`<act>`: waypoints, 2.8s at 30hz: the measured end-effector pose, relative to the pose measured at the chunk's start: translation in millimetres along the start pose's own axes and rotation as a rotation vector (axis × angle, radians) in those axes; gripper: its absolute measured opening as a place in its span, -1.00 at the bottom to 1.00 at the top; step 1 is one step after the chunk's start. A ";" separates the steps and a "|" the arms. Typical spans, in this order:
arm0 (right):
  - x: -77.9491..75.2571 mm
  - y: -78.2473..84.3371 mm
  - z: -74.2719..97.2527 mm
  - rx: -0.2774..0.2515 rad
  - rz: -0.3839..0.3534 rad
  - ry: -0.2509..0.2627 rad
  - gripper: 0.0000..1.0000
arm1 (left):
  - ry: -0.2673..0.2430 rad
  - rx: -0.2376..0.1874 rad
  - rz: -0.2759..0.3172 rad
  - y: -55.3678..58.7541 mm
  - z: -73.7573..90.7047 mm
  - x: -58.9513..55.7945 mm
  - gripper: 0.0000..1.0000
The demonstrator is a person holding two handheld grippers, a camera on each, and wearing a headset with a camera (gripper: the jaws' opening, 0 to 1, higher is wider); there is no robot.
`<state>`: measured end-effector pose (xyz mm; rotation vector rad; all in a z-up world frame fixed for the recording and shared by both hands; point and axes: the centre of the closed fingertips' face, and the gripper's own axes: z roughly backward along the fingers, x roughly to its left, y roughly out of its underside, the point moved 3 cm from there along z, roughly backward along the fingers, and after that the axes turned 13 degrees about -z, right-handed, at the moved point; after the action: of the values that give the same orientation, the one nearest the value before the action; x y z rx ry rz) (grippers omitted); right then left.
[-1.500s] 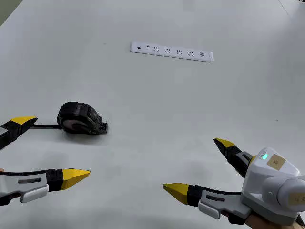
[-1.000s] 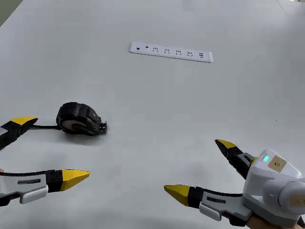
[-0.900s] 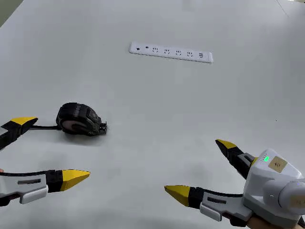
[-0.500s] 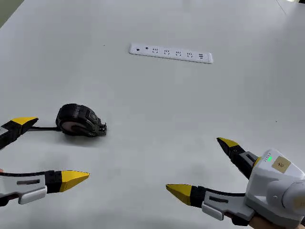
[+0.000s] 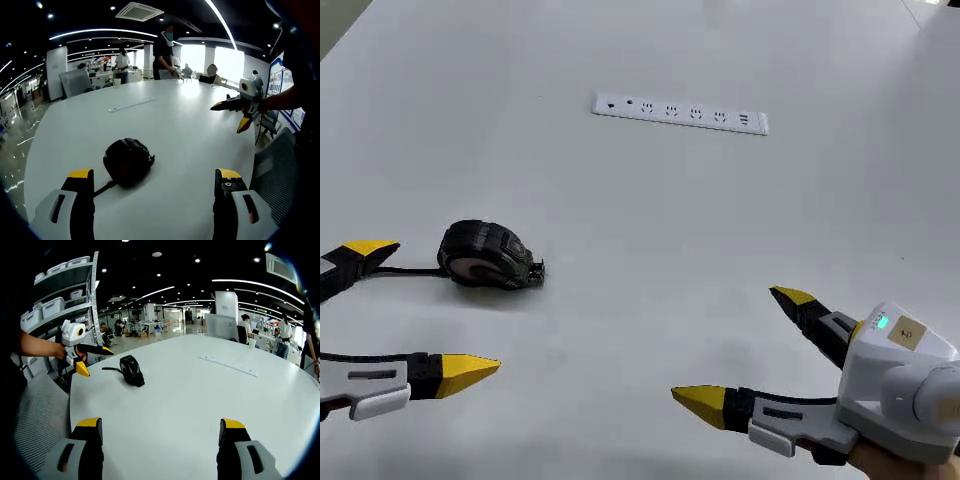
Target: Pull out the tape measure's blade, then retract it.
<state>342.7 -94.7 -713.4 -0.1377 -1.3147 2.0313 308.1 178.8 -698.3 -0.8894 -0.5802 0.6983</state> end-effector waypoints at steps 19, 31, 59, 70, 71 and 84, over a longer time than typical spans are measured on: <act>-5.2 3.2 -15.0 0.074 0.045 -0.059 0.92 | 0.066 0.044 -0.054 5.4 -7.6 20.6 0.90; -8.4 -0.1 -26.7 0.107 0.080 -0.099 0.87 | 0.100 0.059 -0.098 7.0 -12.8 30.4 0.76; -12.5 -14.2 -64.1 0.143 0.187 -0.207 0.70 | 0.200 0.107 -0.194 9.3 -32.8 48.6 0.44; -10.4 -20.0 -83.6 0.157 0.245 -0.254 0.59 | 0.251 0.134 -0.251 9.8 -42.9 54.1 0.27; -10.1 -20.0 -85.2 0.161 0.249 -0.259 0.58 | 0.255 0.136 -0.257 9.9 -43.6 55.0 0.24; -2.3 -20.1 -107.7 0.202 0.340 -0.332 0.33 | 0.334 0.177 -0.331 12.4 -52.6 60.6 -0.01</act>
<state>401.8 -9.5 -748.8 0.0792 -1.3410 2.5488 380.3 203.9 -725.6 -0.7027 -0.3480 0.2872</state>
